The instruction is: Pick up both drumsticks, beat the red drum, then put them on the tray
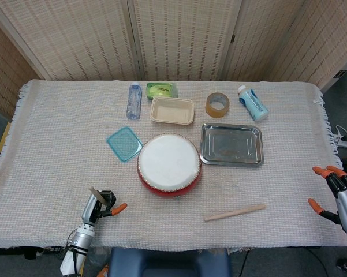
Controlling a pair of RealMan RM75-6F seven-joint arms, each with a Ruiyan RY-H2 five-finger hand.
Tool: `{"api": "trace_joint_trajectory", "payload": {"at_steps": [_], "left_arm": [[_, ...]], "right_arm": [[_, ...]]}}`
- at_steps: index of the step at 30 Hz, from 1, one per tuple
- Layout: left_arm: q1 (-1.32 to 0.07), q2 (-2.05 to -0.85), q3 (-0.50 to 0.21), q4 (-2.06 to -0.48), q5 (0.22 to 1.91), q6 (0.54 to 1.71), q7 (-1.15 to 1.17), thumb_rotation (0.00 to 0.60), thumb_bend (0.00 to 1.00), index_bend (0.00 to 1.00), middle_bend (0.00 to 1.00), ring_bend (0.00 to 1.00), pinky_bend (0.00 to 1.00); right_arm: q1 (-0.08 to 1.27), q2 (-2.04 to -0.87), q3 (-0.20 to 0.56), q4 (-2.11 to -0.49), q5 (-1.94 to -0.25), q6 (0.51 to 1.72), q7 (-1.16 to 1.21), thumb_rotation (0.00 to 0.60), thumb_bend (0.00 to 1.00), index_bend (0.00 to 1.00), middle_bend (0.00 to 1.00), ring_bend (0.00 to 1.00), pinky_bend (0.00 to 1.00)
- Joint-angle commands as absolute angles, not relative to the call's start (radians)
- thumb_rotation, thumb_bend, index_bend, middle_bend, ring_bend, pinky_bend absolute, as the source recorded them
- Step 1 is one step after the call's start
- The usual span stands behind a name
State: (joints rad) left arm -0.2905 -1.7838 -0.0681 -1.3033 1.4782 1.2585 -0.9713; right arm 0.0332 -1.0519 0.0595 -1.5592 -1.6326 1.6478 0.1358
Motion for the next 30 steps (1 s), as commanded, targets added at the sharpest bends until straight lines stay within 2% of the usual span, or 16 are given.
{"api": "trace_joint_trajectory", "payload": {"at_steps": [1,16,21,23,28,30], "left_arm": [[-0.295,-1.806,-0.064,-1.27,1.486,1.262,-0.954,0.6,0.2,0.89,0.95,0.85,0.92],[-0.303,-1.874,-0.048,-1.147,1.49,1.251,-0.923,0.6,0.24,0.9,0.96,0.85,0.92],[-0.304,-1.903,-0.044,-1.08,1.496,1.258,-0.907,0.6,0.28,0.93,0.99,0.89,0.96],[-0.303,-1.918,-0.044,-1.051,1.501,1.267,-0.902,0.6,0.32,0.95,1.0,0.9,0.99],[-0.301,-1.938,-0.033,-1.001,1.521,1.297,-0.852,0.6,0.57,1.0,1.0,0.99,1.0],[-0.3,-1.939,-0.028,-0.993,1.535,1.314,-0.832,0.6,0.61,1.0,1.0,1.0,1.0]], "right_arm": [[0.034,-1.053,0.059,-1.558,-1.633,1.646,0.136,0.6,0.13,0.22,0.28,0.2,0.37],[0.03,-1.053,0.059,-1.557,-1.631,1.648,0.135,0.6,0.13,0.22,0.28,0.2,0.37],[0.031,-1.053,0.06,-1.559,-1.63,1.647,0.133,0.6,0.13,0.22,0.28,0.2,0.37],[0.03,-1.053,0.059,-1.561,-1.631,1.647,0.133,0.6,0.13,0.22,0.28,0.2,0.37],[0.029,-1.048,0.056,-1.569,-1.631,1.642,0.139,0.6,0.13,0.22,0.28,0.2,0.37],[0.031,-1.045,0.053,-1.574,-1.633,1.637,0.141,0.6,0.13,0.22,0.28,0.2,0.37]]}}
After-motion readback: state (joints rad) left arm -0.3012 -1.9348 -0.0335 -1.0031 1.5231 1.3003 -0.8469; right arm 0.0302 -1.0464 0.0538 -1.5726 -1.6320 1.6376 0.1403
